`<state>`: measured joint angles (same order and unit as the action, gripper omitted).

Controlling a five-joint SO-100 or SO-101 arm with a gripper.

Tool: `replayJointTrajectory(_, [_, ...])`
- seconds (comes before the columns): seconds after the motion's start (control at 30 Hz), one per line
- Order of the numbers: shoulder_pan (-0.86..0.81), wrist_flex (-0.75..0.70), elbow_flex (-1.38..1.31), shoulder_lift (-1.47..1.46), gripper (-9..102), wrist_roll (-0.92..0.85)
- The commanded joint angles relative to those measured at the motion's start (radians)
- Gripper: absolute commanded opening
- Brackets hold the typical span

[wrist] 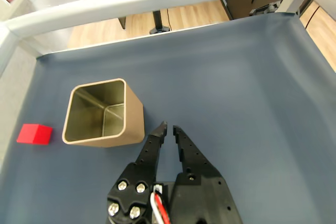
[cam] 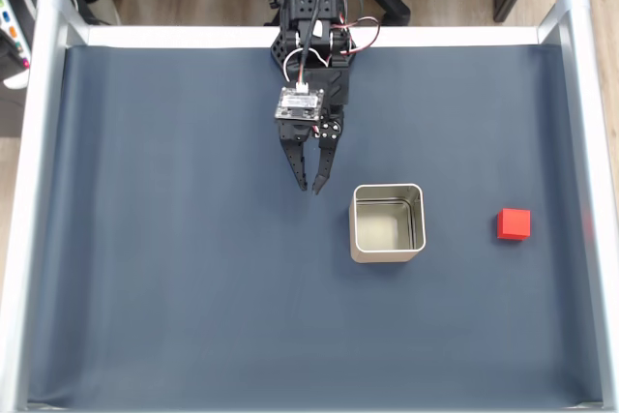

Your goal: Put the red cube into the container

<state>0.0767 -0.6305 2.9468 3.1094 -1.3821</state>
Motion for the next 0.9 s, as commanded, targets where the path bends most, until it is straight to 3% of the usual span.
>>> replayJointTrajectory(0.0, [0.026, 0.003, -0.166, -0.077, 0, 0.011])
replayJointTrajectory(0.23, [0.138, -0.080, -0.453, -0.216, 0, -0.006])
replayJointTrajectory(0.6, [0.414, -0.459, -1.161, -0.811, 0, 0.078])
replayJointTrajectory(0.87, [0.629, -0.479, -1.335, -1.074, 3, 0.127])
